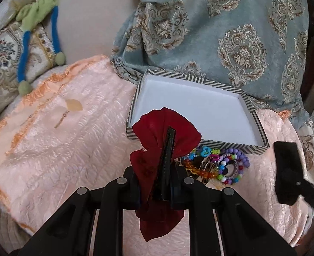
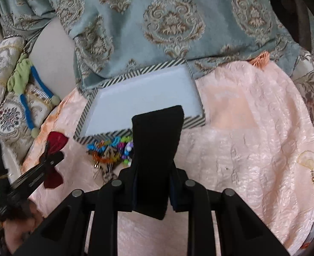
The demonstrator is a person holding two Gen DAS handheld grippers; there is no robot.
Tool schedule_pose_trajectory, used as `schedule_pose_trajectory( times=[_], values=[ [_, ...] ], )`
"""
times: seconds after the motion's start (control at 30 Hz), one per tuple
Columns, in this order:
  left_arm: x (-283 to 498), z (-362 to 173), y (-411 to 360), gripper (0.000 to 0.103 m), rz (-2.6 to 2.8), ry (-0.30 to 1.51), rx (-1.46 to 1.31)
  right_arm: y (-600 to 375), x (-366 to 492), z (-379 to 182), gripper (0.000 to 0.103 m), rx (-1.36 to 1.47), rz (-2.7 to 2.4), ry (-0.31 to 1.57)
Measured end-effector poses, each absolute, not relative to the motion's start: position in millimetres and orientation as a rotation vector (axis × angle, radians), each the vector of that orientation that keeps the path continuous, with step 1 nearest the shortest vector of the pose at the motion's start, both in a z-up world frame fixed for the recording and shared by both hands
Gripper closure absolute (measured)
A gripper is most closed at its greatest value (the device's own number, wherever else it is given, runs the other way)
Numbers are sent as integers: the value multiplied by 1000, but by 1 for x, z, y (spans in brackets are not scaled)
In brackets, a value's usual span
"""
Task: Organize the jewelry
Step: 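Carry the red bow with left tool while right tool lifts black velvet stand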
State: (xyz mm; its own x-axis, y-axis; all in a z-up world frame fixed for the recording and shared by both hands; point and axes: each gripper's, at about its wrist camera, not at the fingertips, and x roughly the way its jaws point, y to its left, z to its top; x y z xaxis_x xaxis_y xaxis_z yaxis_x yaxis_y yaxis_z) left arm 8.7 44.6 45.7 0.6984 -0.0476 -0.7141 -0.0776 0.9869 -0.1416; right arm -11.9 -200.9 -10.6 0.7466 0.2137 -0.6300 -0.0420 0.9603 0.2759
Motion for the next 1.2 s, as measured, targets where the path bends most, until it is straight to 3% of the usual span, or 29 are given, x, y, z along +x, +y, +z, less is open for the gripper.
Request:
schedule_pose_trajectory(
  times=[0.4,1.07,1.2],
  values=[
    [18,40,31,103,12,796,-59,-198,8,-40,80,215,144,752],
    [152,57,45,103,-108,841,-173,-198,120,7,80,238,115,686],
    [175,34,38,103,-109,859,-136,-194,147,0,80,277,124,689]
  ],
)
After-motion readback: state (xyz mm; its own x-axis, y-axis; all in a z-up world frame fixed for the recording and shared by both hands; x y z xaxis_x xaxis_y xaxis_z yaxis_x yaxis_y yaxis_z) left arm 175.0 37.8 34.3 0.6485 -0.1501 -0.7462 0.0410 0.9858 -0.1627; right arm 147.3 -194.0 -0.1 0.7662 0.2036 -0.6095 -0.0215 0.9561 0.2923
